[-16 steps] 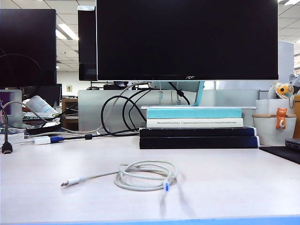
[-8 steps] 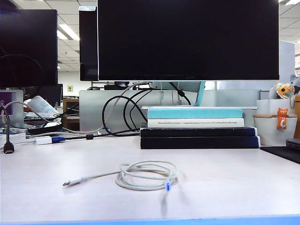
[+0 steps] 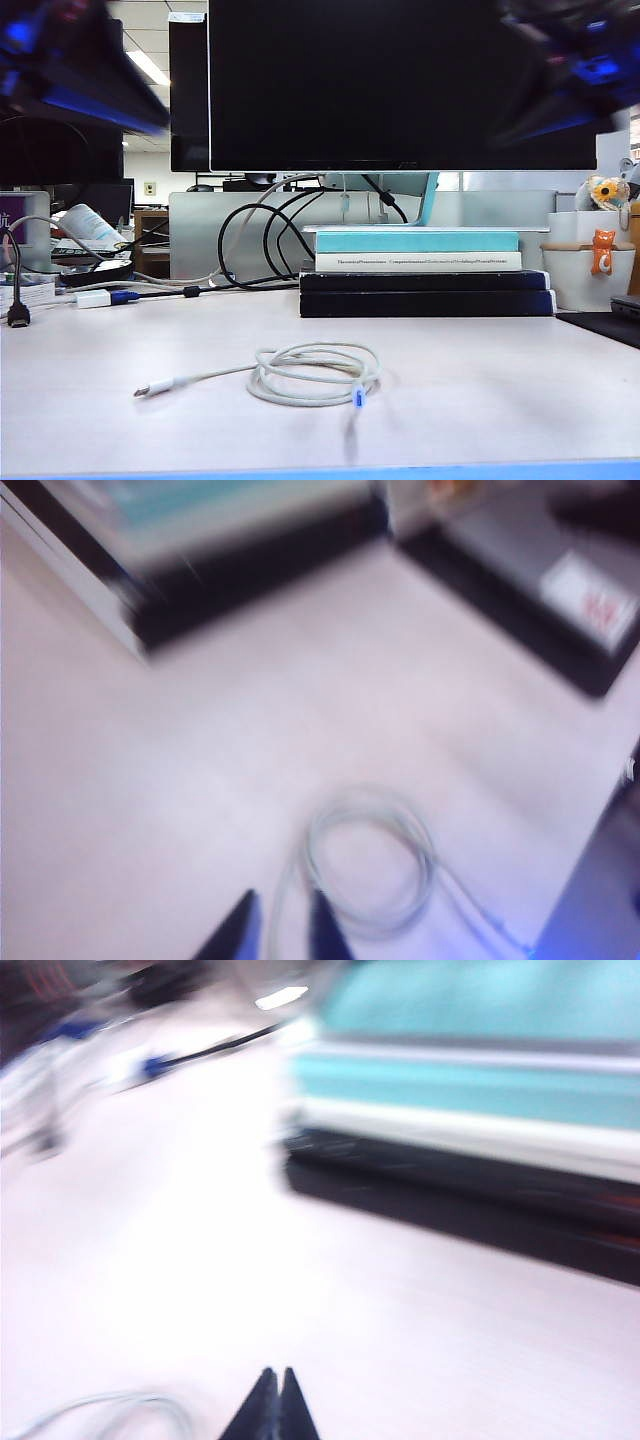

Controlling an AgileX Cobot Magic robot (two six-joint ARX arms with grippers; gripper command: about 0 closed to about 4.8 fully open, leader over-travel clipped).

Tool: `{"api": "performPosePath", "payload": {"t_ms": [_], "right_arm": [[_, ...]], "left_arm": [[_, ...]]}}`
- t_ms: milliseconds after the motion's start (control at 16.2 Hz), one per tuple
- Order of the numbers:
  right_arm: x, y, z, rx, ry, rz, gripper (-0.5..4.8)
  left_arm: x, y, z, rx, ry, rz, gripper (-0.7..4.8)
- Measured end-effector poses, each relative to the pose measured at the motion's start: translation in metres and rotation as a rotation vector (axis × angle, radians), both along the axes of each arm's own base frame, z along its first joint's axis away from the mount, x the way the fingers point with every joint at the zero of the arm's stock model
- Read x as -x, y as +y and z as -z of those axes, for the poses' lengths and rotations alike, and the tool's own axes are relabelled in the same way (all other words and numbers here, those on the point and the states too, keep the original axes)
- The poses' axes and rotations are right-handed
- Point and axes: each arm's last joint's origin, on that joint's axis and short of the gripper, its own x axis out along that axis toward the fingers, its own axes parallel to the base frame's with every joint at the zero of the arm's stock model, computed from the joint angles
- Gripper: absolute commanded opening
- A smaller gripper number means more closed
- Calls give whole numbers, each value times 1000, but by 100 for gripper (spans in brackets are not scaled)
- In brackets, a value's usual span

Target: Unfold the white charging cable into a straight cable.

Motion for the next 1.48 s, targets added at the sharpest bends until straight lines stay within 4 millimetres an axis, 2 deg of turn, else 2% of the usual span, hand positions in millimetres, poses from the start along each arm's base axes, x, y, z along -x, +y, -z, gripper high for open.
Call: {"api": "performPosePath", "payload": {"t_ms": [308, 369, 493, 616, 677, 800, 862, 923, 985, 1293, 1478], "right_arm": [[-29, 10, 4, 32, 52, -68, 3], [-32, 11, 5, 43, 56, -73, 25], [-36, 13, 8, 73, 65, -87, 34], [-36, 12, 10, 89, 72, -94, 72], [-36, 12, 10, 94, 68, -97, 96], [-35, 12, 10, 101, 64, -101, 99], [-35, 12, 10, 102, 67, -102, 99], [-35, 12, 10, 104, 73, -103, 99], [-34, 12, 11, 106, 84, -107, 100], [-33, 13, 12, 90, 105, -145, 99], [-33, 13, 12, 89, 105, -147, 100]], "left_arm": [[-12, -42, 13, -212, 145, -120, 77], [-14, -48, 17, -224, 181, -135, 78], [-15, -59, 32, -223, 310, -181, 80], [-8, -78, 48, -211, 440, -197, 81], [-6, -82, 50, -211, 464, -190, 86], [-2, -90, 53, -185, 519, -202, 104], [-3, -93, 53, -174, 533, -214, 160], [-3, -94, 53, -159, 545, -229, 345], [-3, -94, 53, -137, 577, -264, 479], [-1, -96, 53, -70, 673, -348, 479], [8, -106, 54, -89, 656, -375, 479]]}}
